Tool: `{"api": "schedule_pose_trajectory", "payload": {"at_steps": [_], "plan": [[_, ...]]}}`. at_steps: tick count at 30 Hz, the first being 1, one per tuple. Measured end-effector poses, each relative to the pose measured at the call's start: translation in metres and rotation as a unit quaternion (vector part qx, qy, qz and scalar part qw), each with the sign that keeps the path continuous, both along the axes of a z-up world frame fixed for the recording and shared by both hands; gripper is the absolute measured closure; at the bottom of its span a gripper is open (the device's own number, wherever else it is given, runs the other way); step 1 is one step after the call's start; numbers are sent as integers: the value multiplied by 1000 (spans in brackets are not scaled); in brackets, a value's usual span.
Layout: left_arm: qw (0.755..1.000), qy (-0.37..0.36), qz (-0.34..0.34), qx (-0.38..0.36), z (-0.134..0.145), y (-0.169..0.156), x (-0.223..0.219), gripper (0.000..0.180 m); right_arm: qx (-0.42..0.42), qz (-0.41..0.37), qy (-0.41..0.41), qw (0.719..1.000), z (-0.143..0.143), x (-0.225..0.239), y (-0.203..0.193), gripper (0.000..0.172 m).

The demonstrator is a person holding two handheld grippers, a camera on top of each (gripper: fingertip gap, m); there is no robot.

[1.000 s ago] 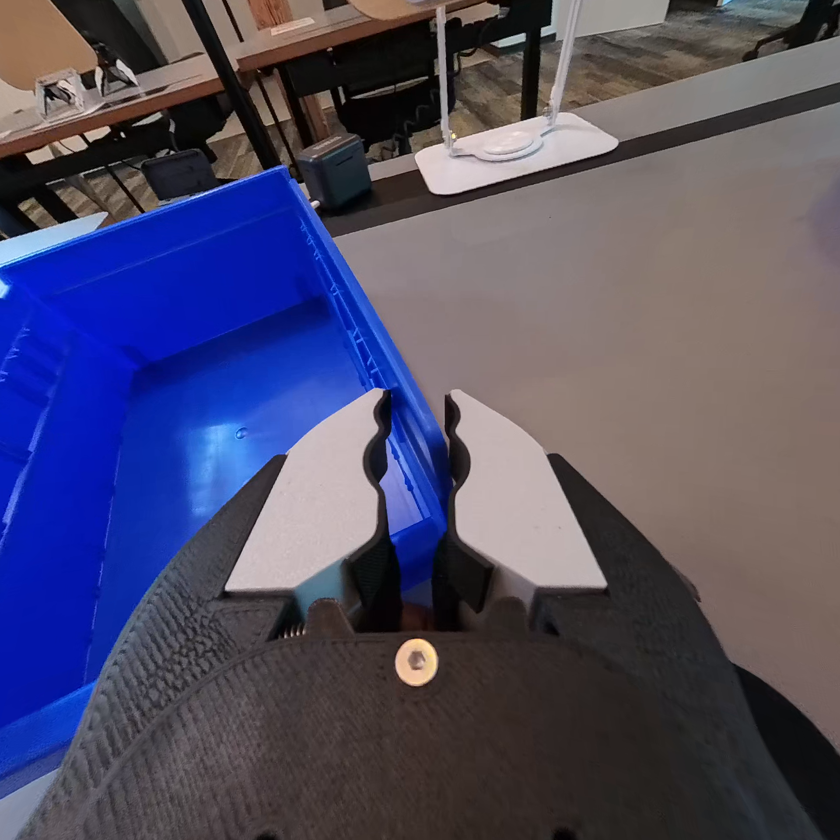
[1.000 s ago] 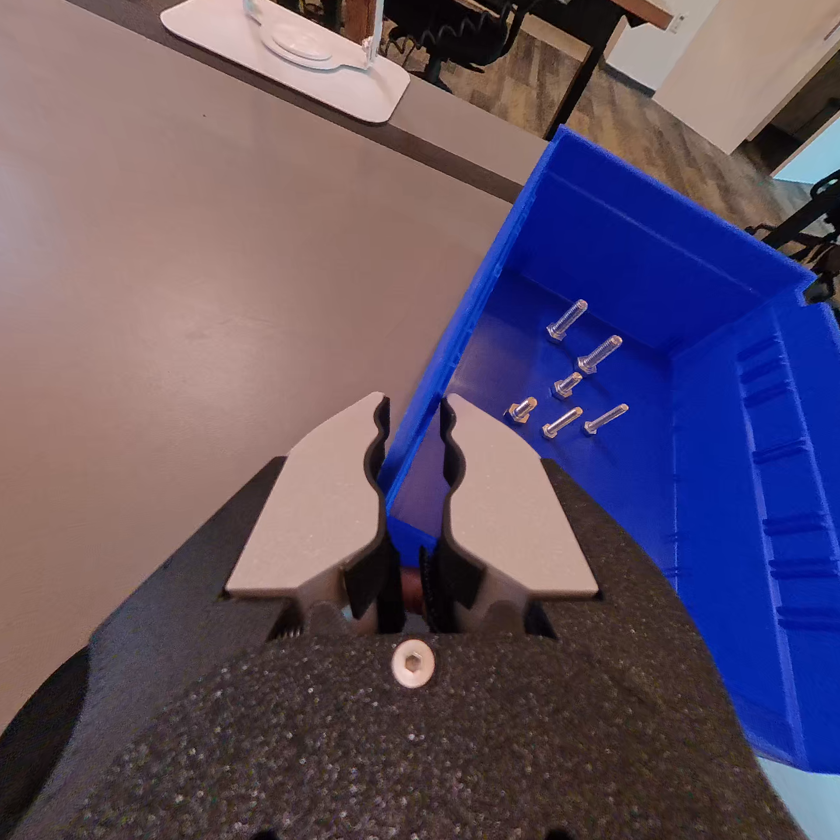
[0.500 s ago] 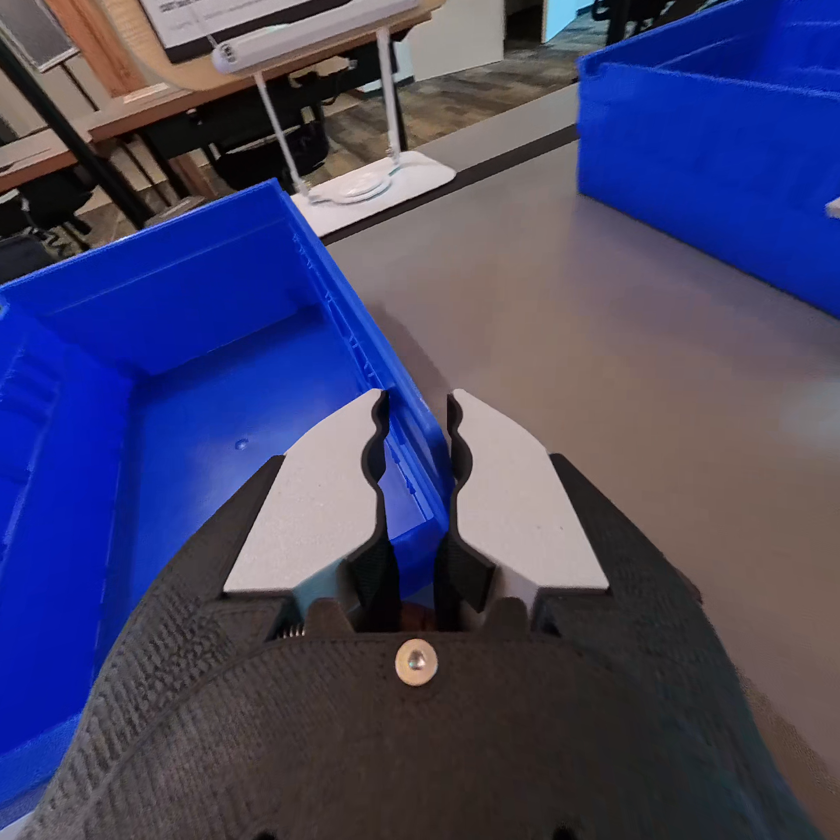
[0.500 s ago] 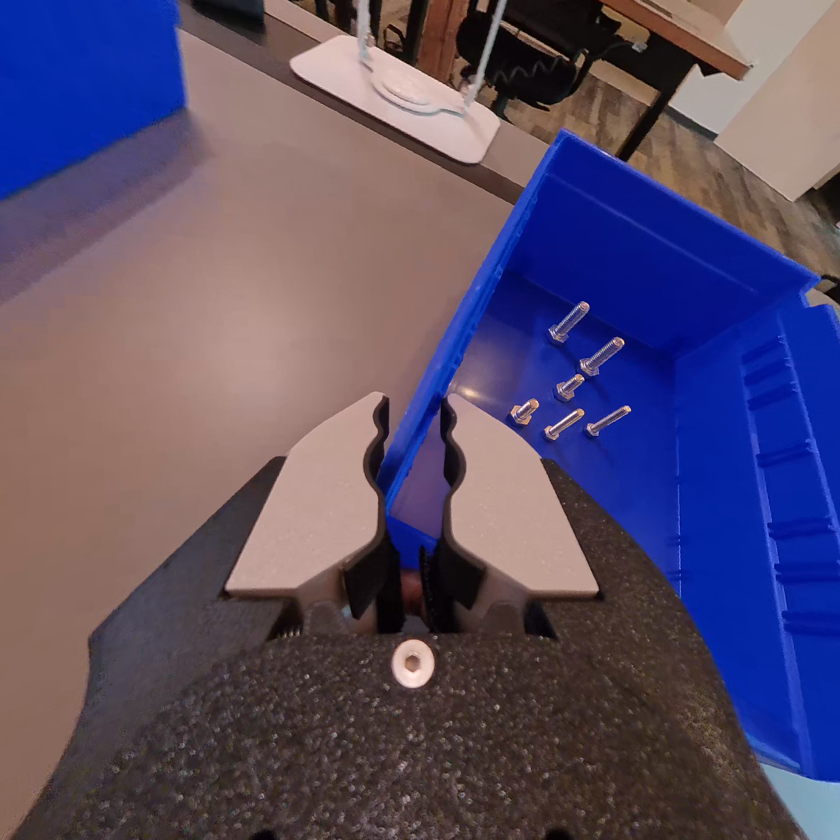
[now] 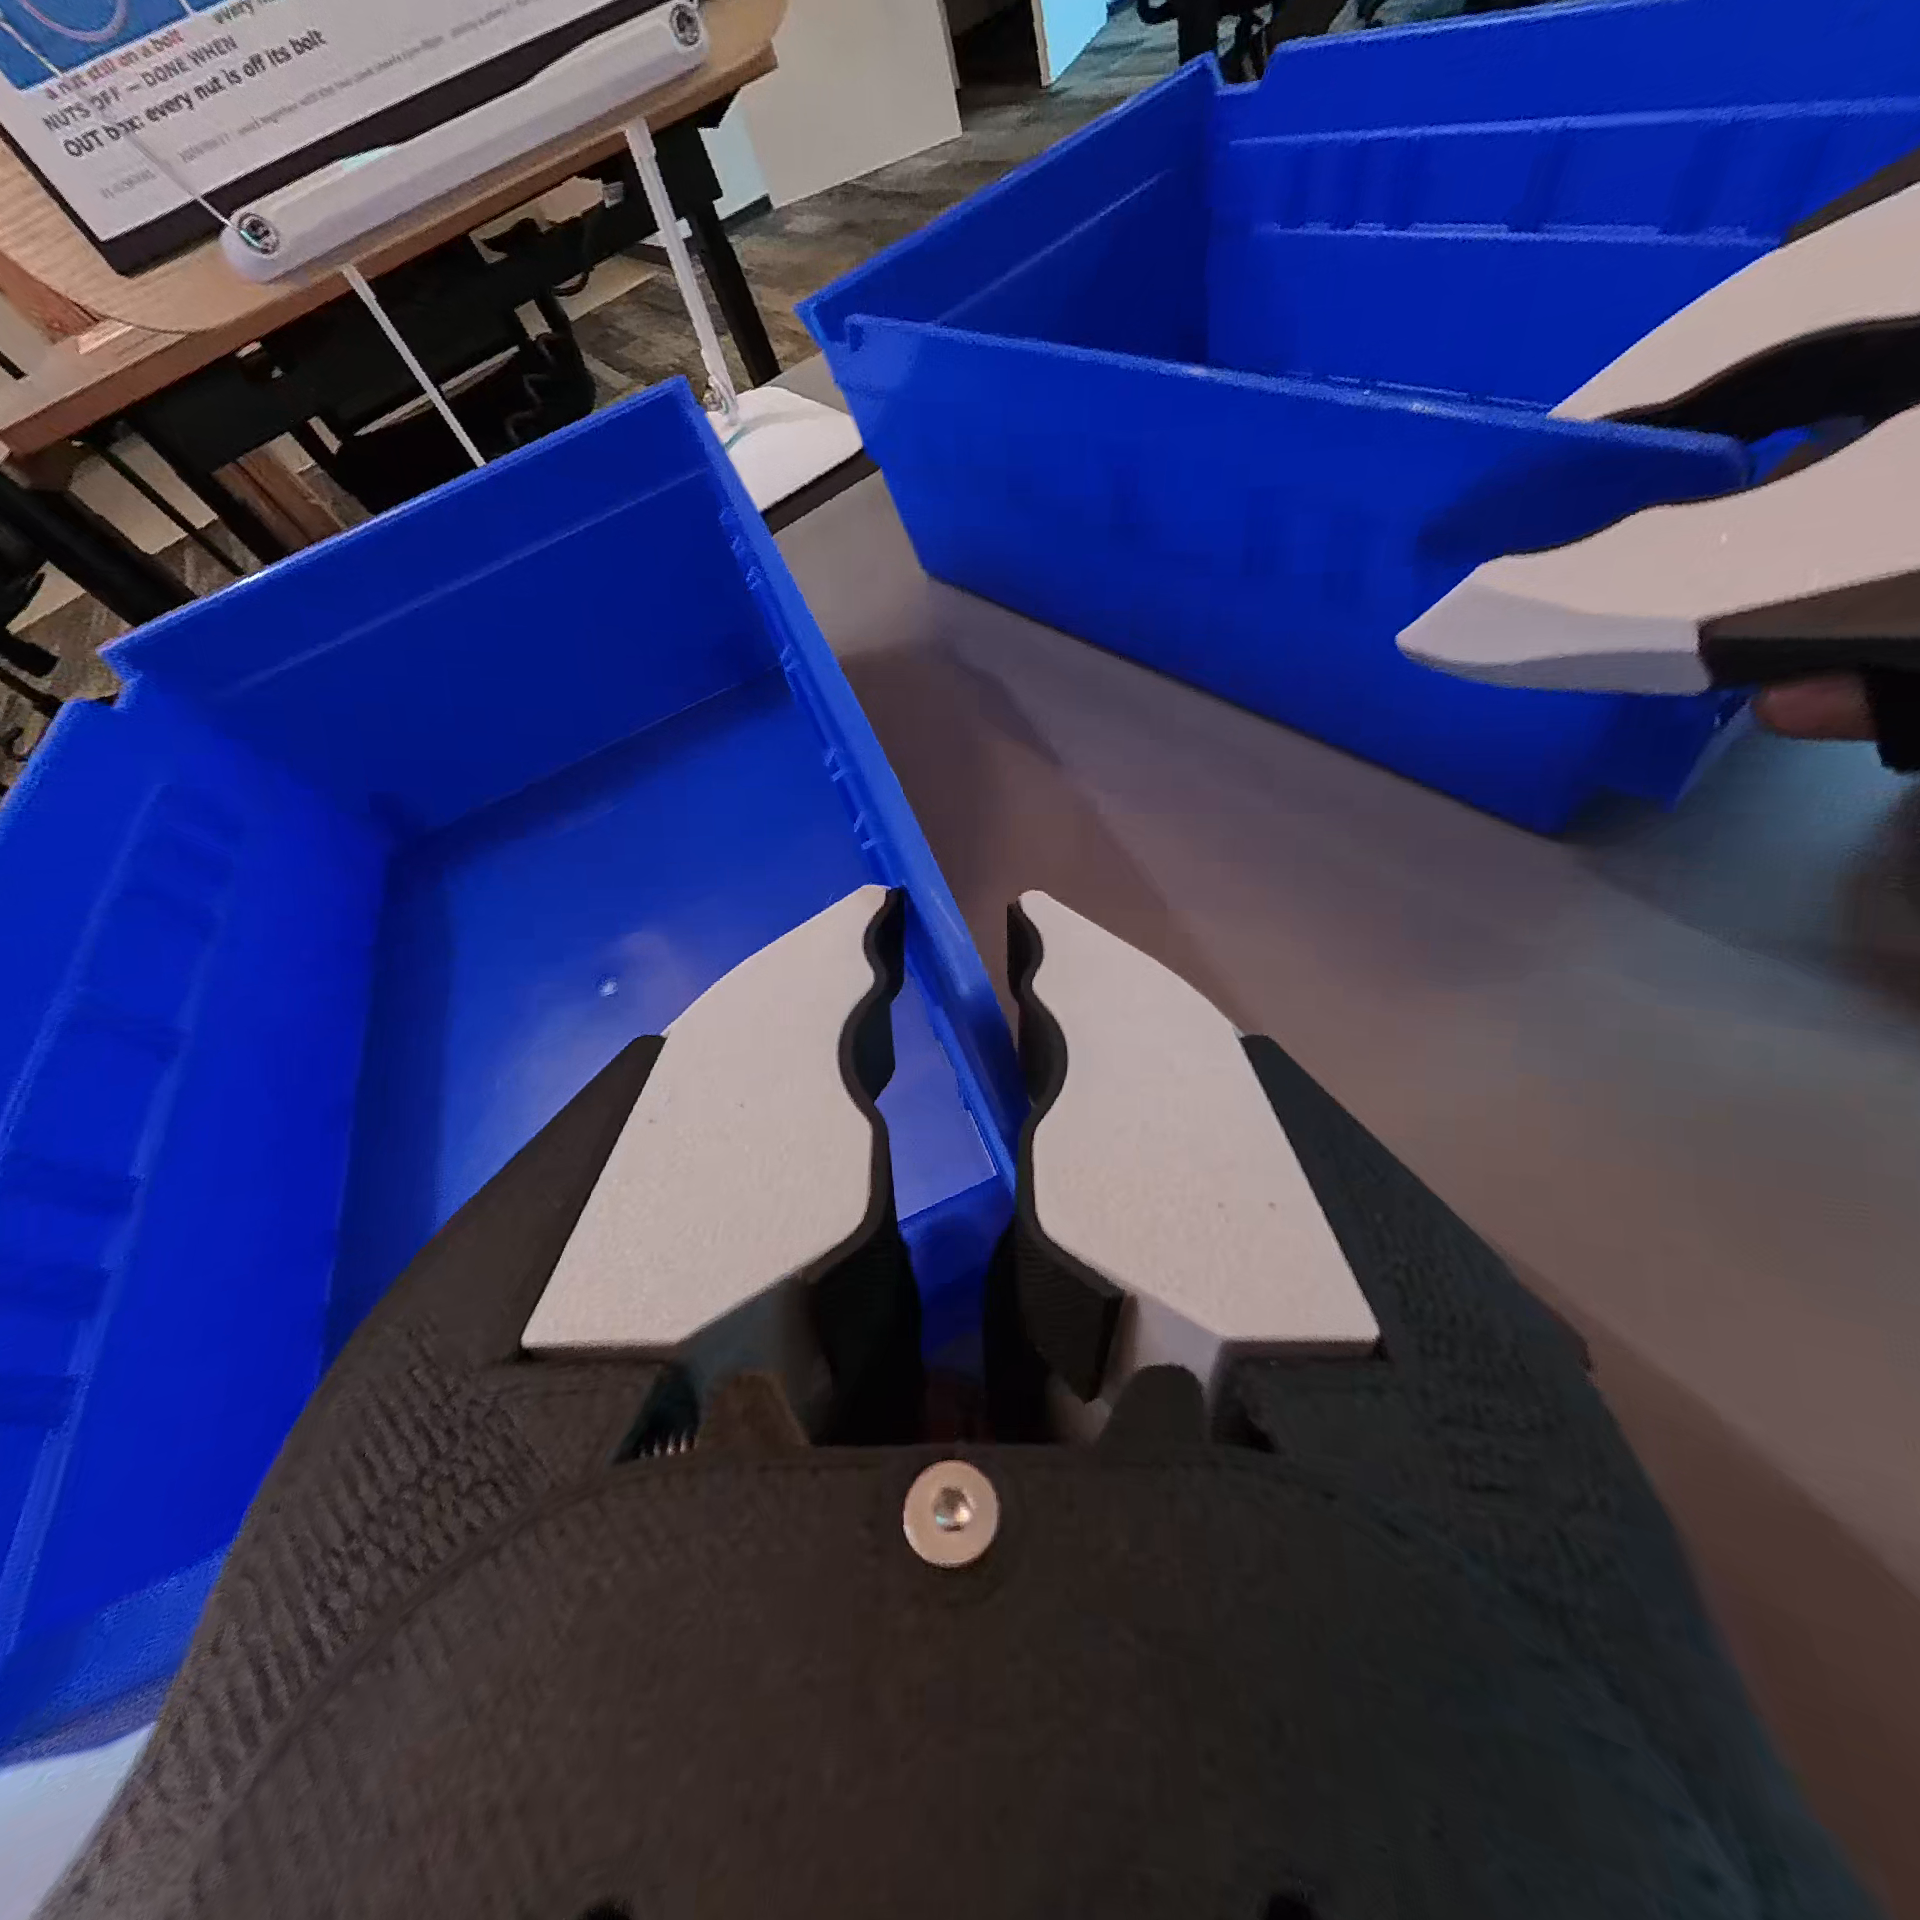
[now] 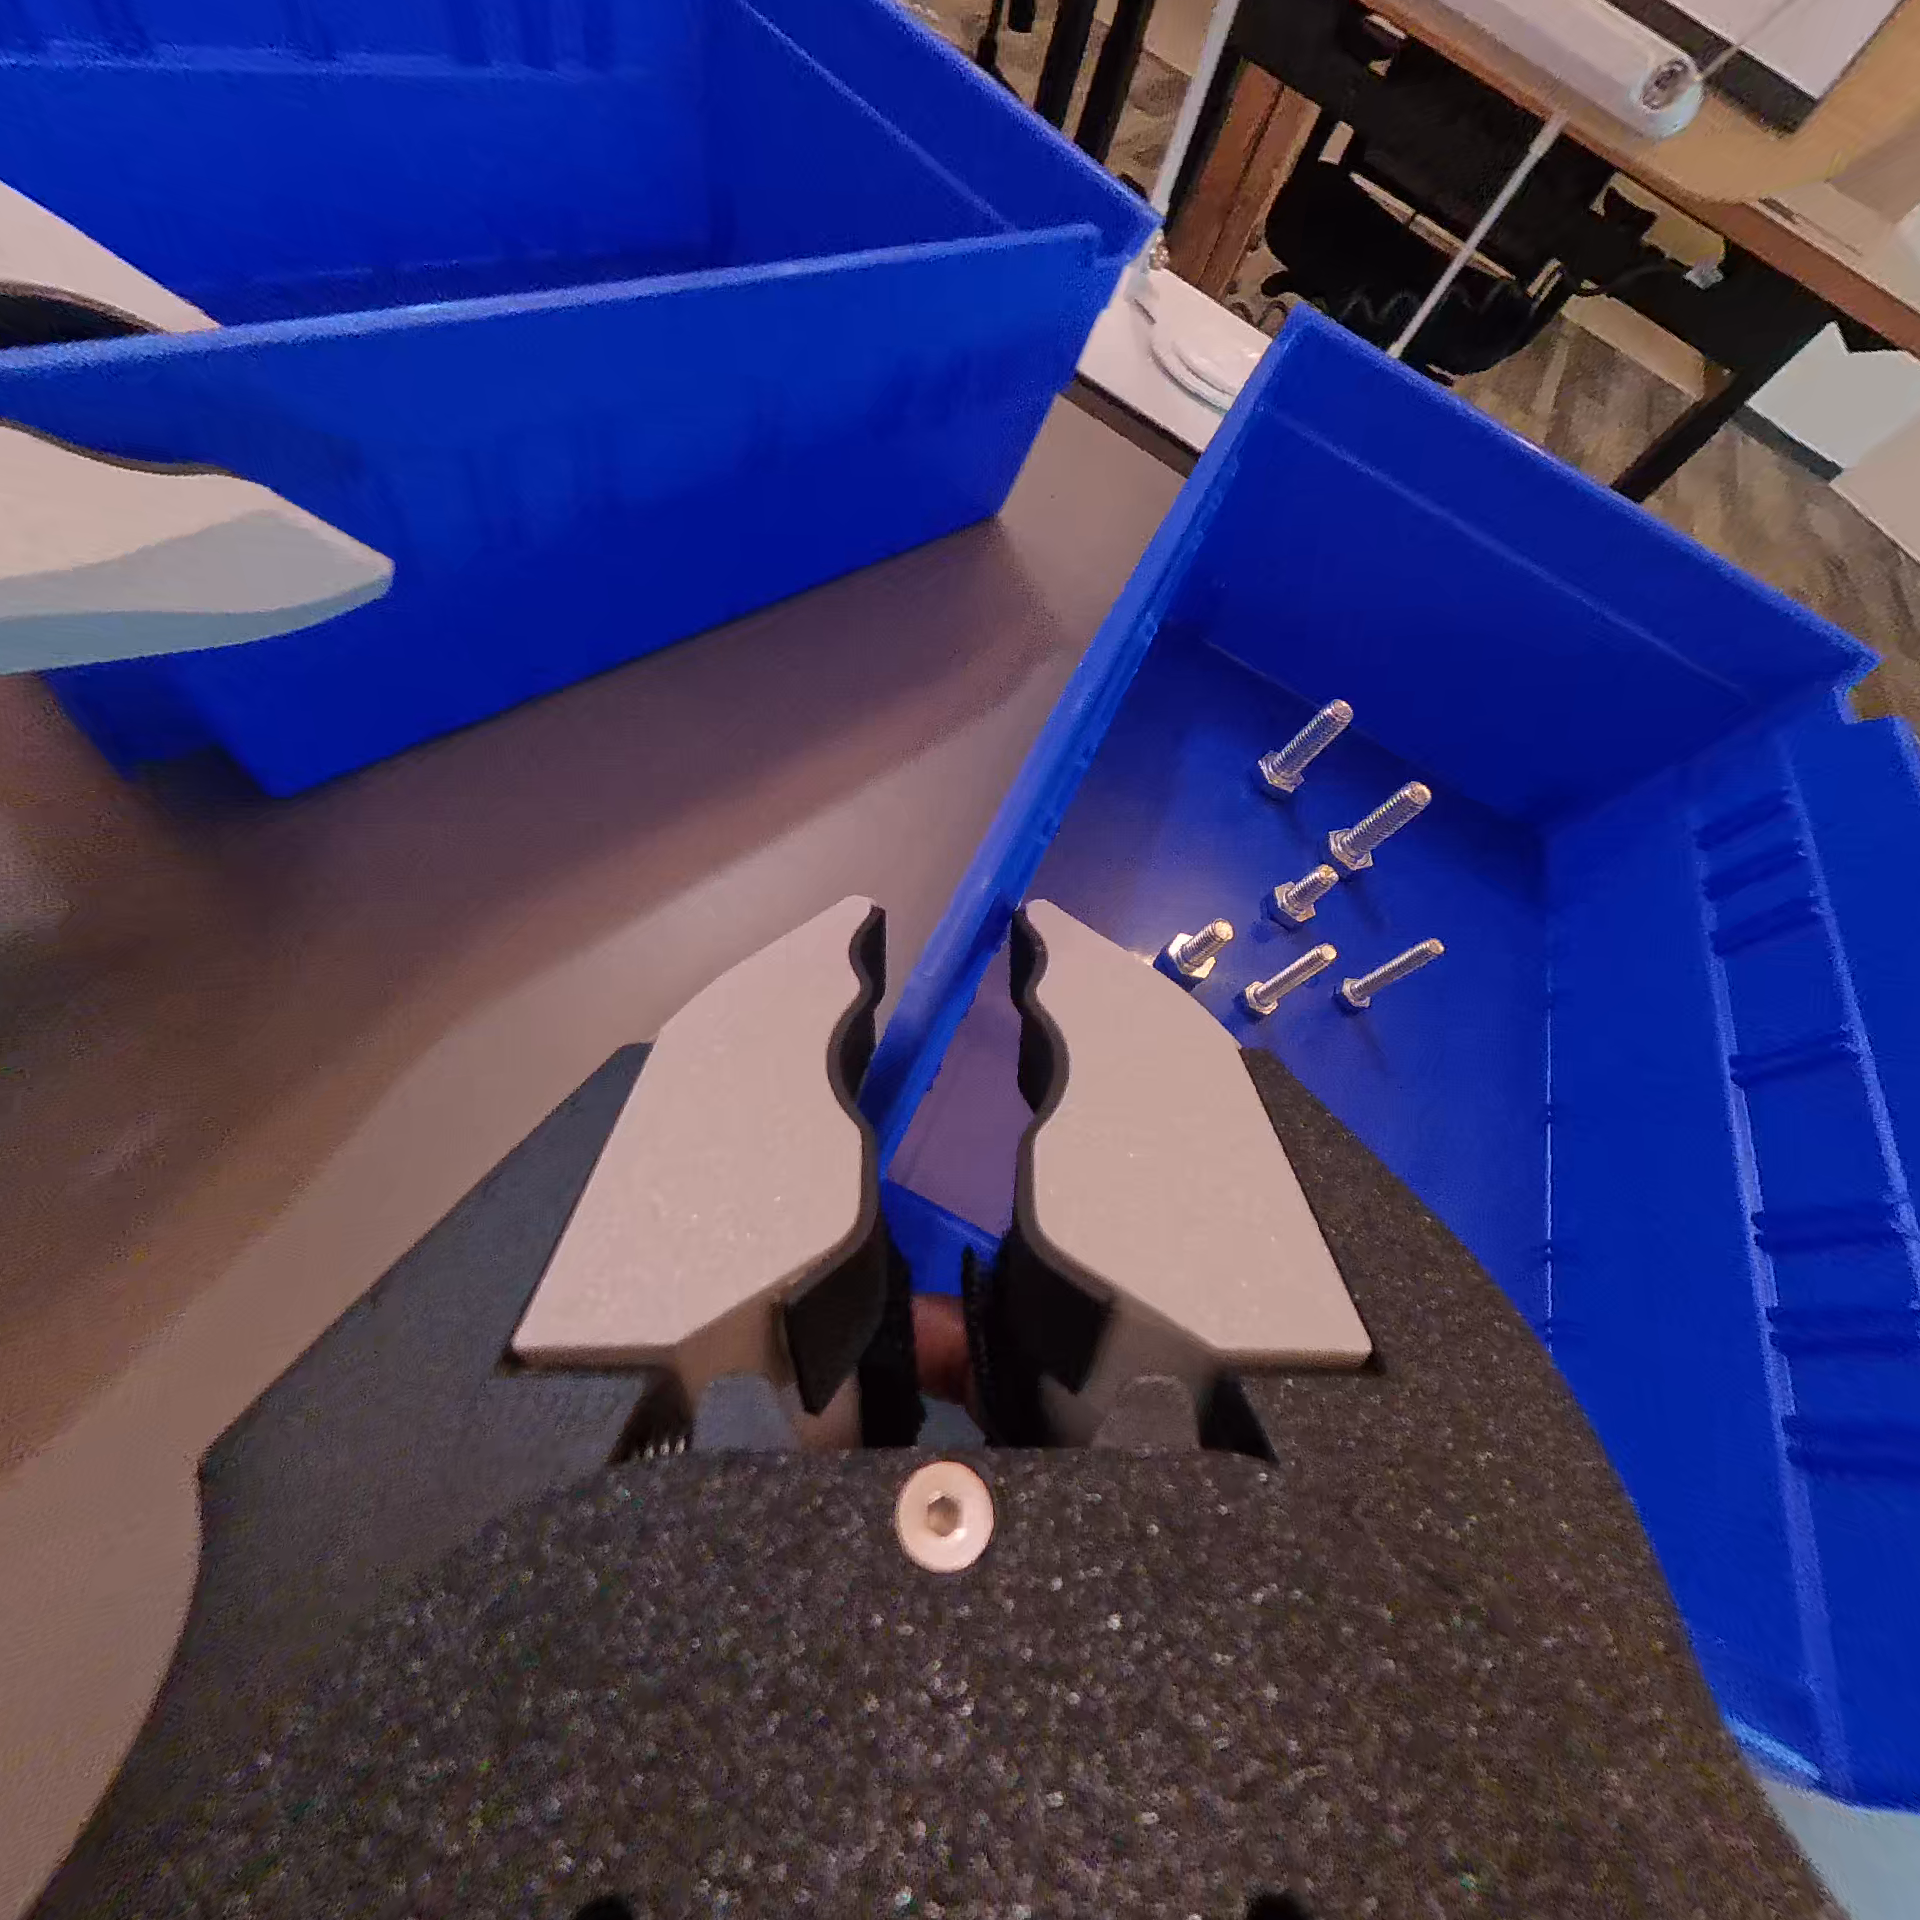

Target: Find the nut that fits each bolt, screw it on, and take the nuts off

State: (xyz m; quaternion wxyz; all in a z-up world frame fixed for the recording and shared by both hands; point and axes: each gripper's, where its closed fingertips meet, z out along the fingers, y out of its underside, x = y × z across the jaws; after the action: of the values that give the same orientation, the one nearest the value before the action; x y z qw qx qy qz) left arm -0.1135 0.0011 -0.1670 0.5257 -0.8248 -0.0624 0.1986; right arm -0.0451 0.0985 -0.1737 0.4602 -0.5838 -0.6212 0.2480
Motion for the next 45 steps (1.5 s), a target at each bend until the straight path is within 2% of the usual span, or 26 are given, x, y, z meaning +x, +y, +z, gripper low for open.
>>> {"api": "schedule_pose_trajectory", "payload": {"at_steps": [12,14,16,18,20,21,24,26,29,32,37,38,40,42,45], "plan": [[1000,-2,12,8,0,-1,-2,164,-7,35,9,999,0,-19,-26,144],[1000,-5,19,11,1,-2,-2,162,-11,50,9,999,0,-18,-30,139],[999,-8,30,35,9,-3,4,148,-32,80,31,996,8,-14,-38,125],[994,-10,34,107,30,-1,18,132,-59,93,78,991,26,-3,-37,115],[984,-24,7,176,48,7,42,123,-87,75,134,984,50,15,-19,105],[982,-31,-3,185,51,12,52,120,-92,50,162,981,61,26,-2,102],[986,-62,-30,153,37,35,71,116,-56,-86,224,969,80,73,75,99],[988,-91,-26,123,22,51,72,114,-32,-167,209,963,69,102,123,104],[988,-130,-26,82,2,71,74,111,-102,-170,102,975,18,107,149,96],[989,-134,-15,55,-11,81,72,111,-124,-148,80,978,1,100,151,105],[990,-142,-3,24,-26,90,66,122,-89,-130,24,987,-15,87,148,125],[989,-147,-10,23,-26,92,68,133,-82,-126,13,989,-17,85,146,135],[992,-124,24,16,-27,89,59,144,-47,-135,-3,990,-18,86,147,160],[996,-77,56,3,-25,84,47,157,-3,-124,-10,992,-14,85,141,164],[996,-41,73,10,-13,81,39,166,69,-140,-4,988,2,88,134,163]]}}
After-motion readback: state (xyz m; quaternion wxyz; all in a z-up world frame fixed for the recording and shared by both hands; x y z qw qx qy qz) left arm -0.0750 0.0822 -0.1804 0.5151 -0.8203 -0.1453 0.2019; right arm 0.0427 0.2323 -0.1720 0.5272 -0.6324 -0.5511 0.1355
